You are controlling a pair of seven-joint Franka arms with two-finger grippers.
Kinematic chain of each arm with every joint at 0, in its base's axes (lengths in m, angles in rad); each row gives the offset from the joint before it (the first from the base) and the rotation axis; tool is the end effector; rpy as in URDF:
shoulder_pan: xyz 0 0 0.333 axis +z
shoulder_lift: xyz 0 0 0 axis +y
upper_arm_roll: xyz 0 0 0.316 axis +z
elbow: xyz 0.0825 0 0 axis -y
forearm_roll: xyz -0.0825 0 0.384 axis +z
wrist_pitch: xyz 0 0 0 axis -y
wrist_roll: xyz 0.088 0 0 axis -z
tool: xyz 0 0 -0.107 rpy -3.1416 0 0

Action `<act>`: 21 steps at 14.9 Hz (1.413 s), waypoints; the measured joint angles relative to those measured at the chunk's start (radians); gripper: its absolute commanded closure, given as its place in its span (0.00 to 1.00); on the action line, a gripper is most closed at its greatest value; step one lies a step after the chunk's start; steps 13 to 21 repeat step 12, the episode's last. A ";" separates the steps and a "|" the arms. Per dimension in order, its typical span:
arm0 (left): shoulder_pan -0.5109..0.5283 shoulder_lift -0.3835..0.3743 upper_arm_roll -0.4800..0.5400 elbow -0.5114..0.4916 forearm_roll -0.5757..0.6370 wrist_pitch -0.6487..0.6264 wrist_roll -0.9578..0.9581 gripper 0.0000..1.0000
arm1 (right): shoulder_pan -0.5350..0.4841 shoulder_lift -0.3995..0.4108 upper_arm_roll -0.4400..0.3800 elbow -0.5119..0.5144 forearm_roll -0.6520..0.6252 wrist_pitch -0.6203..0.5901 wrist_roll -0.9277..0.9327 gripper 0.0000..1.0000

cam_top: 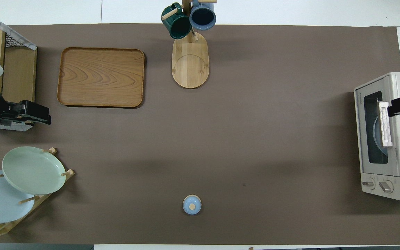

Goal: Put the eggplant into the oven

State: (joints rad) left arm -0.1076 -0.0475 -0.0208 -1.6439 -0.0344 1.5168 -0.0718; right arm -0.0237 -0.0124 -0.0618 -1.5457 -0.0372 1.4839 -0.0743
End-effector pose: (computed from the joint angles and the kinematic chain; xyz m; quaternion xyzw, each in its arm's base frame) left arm 0.5277 -0.0723 0.6116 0.9987 -0.0285 -0.0413 0.0126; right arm 0.5395 -0.0507 0.6357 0.9995 -0.0067 -0.0261 0.0162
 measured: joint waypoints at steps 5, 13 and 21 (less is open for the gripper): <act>0.000 0.000 0.000 0.000 0.000 0.000 0.000 0.00 | 0.000 0.002 -0.026 -0.047 0.000 0.020 0.001 0.00; 0.000 0.000 0.000 0.000 0.000 0.000 0.000 0.00 | 0.000 0.002 -0.028 -0.056 0.000 0.027 0.001 0.00; 0.000 0.000 0.000 0.000 0.000 0.000 0.000 0.00 | 0.000 0.002 -0.028 -0.056 0.000 0.027 0.001 0.00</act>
